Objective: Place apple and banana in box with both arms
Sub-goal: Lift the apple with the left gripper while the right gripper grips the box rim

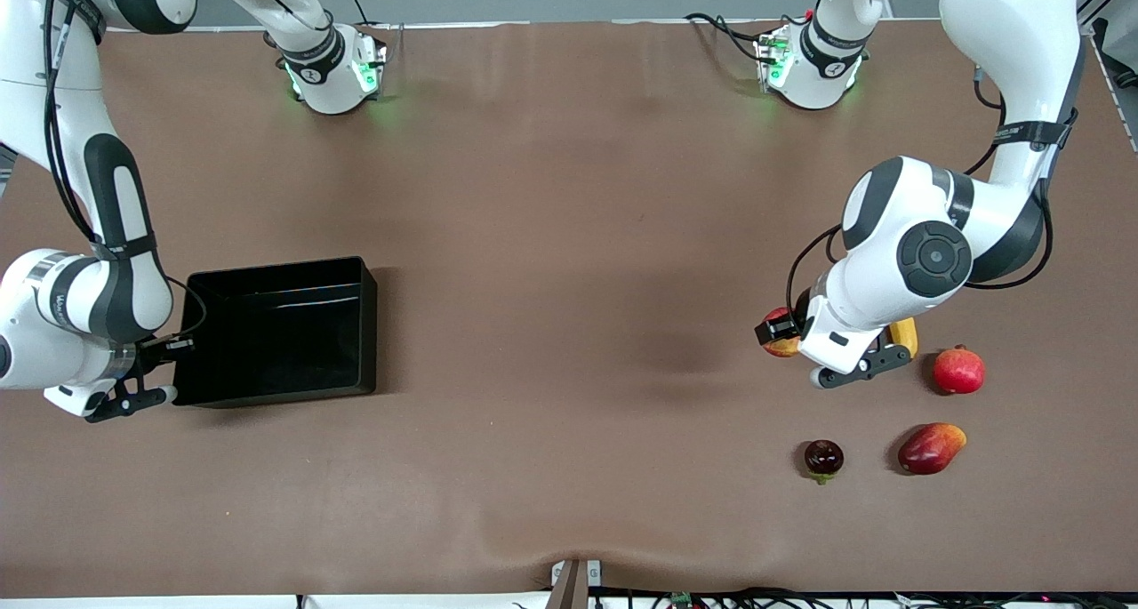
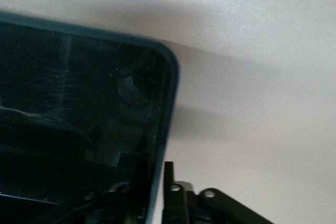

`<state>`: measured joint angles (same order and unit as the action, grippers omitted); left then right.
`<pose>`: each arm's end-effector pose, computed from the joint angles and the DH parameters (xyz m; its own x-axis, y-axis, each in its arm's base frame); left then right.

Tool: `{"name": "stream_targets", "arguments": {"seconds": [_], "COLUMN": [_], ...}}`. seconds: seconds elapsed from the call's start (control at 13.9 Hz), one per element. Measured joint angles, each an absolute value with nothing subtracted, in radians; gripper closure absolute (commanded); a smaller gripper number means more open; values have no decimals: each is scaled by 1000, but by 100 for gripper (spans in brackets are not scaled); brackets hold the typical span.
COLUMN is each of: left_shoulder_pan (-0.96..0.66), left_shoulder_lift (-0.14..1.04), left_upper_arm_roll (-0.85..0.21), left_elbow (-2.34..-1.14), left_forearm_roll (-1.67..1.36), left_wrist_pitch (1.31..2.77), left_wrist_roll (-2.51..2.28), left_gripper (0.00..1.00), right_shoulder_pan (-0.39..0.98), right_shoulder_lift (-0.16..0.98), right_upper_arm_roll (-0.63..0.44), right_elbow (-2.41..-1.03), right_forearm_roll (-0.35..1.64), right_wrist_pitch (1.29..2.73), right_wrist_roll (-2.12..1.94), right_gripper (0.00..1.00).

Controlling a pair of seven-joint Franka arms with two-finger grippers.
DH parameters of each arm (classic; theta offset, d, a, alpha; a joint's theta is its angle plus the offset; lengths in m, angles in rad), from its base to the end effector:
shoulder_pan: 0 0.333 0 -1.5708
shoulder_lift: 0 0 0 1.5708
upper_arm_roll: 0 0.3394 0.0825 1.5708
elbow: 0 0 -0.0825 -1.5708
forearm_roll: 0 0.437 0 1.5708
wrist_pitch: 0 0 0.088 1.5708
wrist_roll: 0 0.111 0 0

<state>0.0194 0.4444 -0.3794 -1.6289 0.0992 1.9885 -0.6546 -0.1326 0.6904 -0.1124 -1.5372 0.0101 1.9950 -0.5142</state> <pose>0.6867 -0.2196 0.3667 0.9576 0.2755 -0.0843 0.2785 -0.9601 0.0254 0.7173 -0.1679 0.2149 0.9334 0.2765 -0.2285 0.2709 -0.9610 -0.0562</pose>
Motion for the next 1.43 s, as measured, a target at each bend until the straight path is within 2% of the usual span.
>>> {"name": "stream_targets", "arguments": {"seconds": [0.43, 0.72, 1.15, 1.43], "left_shoulder_pan": [18, 18, 20, 20], "left_shoulder_lift": [449, 449, 446, 439], "left_upper_arm_roll": [-380, -379, -380, -397], "left_elbow": [-1632, -1632, -1627, -1568], "left_forearm_roll": [99, 99, 99, 99], "left_wrist_pitch": [1985, 1985, 1969, 1856], "left_wrist_roll": [-655, -655, -655, -655], "left_gripper": [100, 100, 100, 100], "right_shoulder_pan": [-131, -106, 99, 245], "right_shoulder_lift": [690, 683, 615, 608], "right_upper_arm_roll": [-103, -95, -89, -90], "right_elbow": [-1525, -1500, -1487, -1489], "right_forearm_roll": [30, 144, 151, 152], "right_wrist_pitch": [1969, 1932, 1910, 1907], "right_wrist_roll": [-459, -400, -156, -7], "right_gripper": [100, 100, 100, 100]}}
